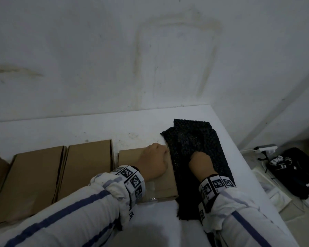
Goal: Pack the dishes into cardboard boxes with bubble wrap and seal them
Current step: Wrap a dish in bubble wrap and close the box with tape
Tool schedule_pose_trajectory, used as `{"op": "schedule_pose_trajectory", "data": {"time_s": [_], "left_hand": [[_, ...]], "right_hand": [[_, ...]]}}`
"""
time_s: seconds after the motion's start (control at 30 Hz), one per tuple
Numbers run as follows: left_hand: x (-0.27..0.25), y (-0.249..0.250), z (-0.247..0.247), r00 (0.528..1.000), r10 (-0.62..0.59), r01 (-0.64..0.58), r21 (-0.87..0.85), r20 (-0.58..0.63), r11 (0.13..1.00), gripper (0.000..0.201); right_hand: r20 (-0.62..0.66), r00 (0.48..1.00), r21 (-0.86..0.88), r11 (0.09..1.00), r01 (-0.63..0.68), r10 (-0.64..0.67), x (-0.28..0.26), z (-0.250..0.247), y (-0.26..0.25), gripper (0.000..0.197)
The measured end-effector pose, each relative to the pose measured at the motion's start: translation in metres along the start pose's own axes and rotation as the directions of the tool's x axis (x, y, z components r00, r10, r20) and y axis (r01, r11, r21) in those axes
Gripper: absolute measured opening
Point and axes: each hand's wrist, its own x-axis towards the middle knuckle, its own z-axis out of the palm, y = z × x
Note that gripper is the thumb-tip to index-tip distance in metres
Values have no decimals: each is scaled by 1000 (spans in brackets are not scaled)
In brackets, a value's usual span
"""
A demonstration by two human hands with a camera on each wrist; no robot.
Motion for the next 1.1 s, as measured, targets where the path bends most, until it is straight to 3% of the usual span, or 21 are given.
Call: {"op": "schedule_pose_trajectory", "data": {"time_s": [0.13, 0.2, 0.3, 0.4, 0.5, 0.63, 0.7, 0.77, 0.83, 0.87, 0.97, 1.1], "left_hand": [[1, 7, -3, 996, 47, -58, -147, -75, 987, 48], [0, 13, -10, 998, 61, -68, -253, -34, 965, 72], [-11, 25, -31, 994, 108, -91, -394, 22, 914, 101], [-25, 18, -54, 998, 36, -56, -594, -45, 803, 89], [-42, -9, -78, 975, -127, 2, -569, -181, 822, 71], [-82, -63, -110, 882, -327, 91, -558, -339, 825, 39], [-109, -88, -126, 831, -402, 100, -608, -385, 788, 30], [-139, -114, -143, 776, -483, 87, -690, -405, 719, 22], [-171, -139, -160, 741, -520, 58, -730, -425, 681, 15], [-186, -151, -166, 723, -523, 50, -720, -452, 692, 13], [-237, -190, -187, 636, -607, 76, -744, -476, 663, 21], [-306, -241, -213, 573, -656, 143, -728, -491, 671, 11]], "right_hand": [[-89, 996, 148, 989, 29, -16, -5, -27, -8, 11], [-108, 990, 156, 982, 107, -91, -15, -45, -26, 14], [-19, 962, 205, 941, 269, -271, -35, -74, -65, 12], [33, 924, 425, 842, 332, -381, -52, -85, -100, 6], [2, 897, 553, 748, 368, -443, -64, -76, -135, 4], [-82, 794, 274, 752, 599, -603, -71, -49, -193, 20], [36, 742, 268, 722, 638, -670, -83, -40, -224, 37], [247, 637, 341, 681, 648, -730, -102, -29, -256, 47], [365, 543, 358, 652, 668, -756, -123, -14, -291, 51], [365, 524, 353, 636, 686, -769, -132, -5, -308, 52], [247, 544, 391, 596, 701, -802, -159, 29, -364, 53], [152, 567, 488, 560, 669, -810, -199, 70, -438, 29]]}}
